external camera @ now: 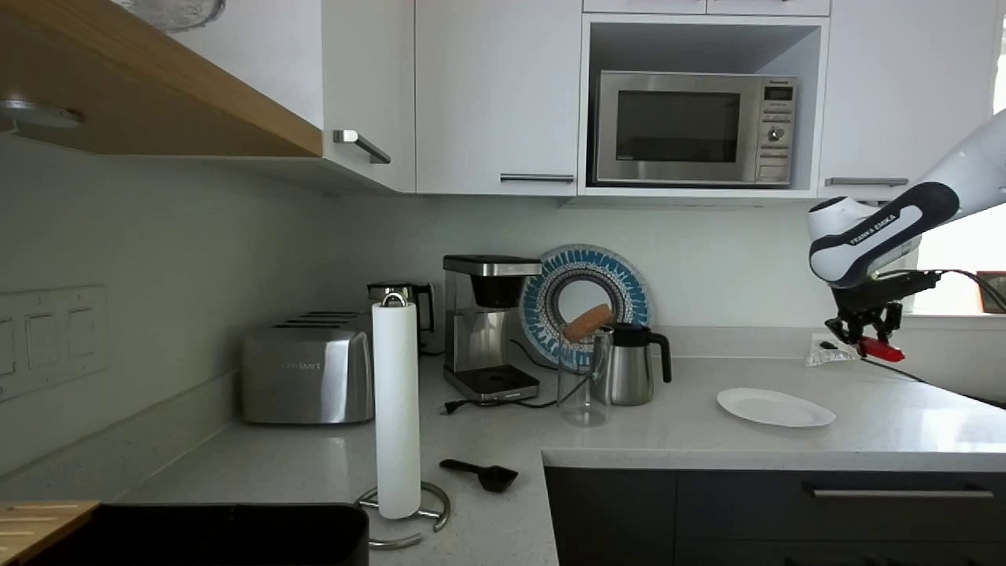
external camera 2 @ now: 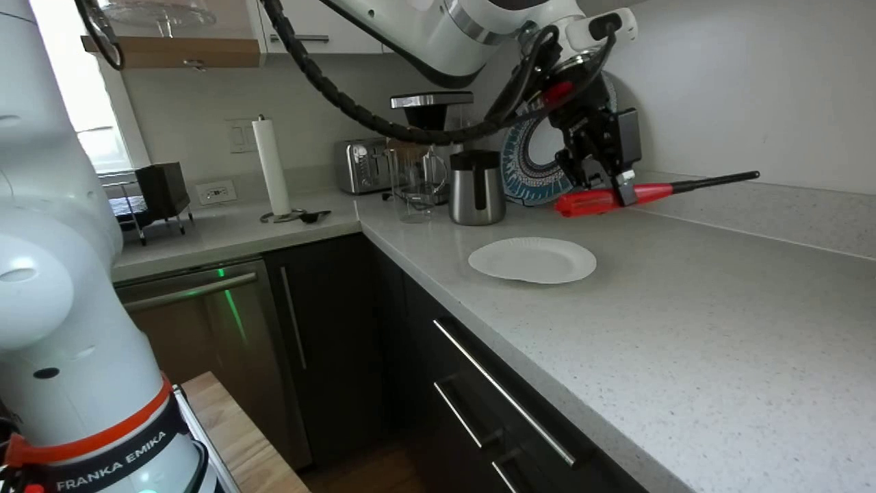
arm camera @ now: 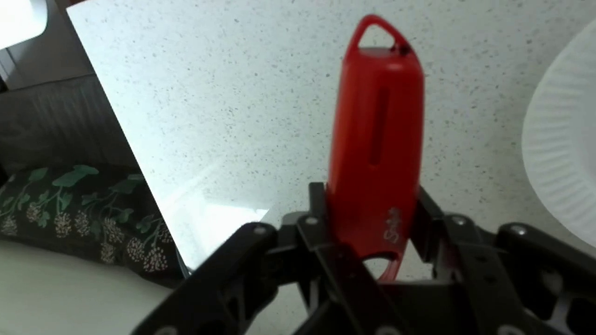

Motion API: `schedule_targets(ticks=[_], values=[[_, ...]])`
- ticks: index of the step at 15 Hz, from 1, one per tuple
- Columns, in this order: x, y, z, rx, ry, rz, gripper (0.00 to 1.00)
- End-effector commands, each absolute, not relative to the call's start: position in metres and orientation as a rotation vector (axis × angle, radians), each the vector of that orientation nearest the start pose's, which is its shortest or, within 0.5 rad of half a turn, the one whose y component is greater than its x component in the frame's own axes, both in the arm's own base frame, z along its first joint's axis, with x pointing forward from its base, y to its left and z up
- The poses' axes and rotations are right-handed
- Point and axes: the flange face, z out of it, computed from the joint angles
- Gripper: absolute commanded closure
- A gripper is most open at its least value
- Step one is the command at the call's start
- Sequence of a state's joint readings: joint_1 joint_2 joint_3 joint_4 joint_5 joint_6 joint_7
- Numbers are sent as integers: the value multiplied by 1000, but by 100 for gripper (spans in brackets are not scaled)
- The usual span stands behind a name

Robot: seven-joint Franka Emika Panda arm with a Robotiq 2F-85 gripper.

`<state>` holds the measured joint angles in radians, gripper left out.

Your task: Move the lighter to the right

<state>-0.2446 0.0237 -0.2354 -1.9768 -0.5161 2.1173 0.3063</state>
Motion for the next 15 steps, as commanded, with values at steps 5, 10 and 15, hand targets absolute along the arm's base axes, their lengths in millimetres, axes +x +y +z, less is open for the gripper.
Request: schedule_targets(ticks=[5,10,15], values=[[531,-322,420,-3393,860,-90,81],[553,-332,390,-3314,922,-292,81],[558,-345,367,-3341,891,-353,81]])
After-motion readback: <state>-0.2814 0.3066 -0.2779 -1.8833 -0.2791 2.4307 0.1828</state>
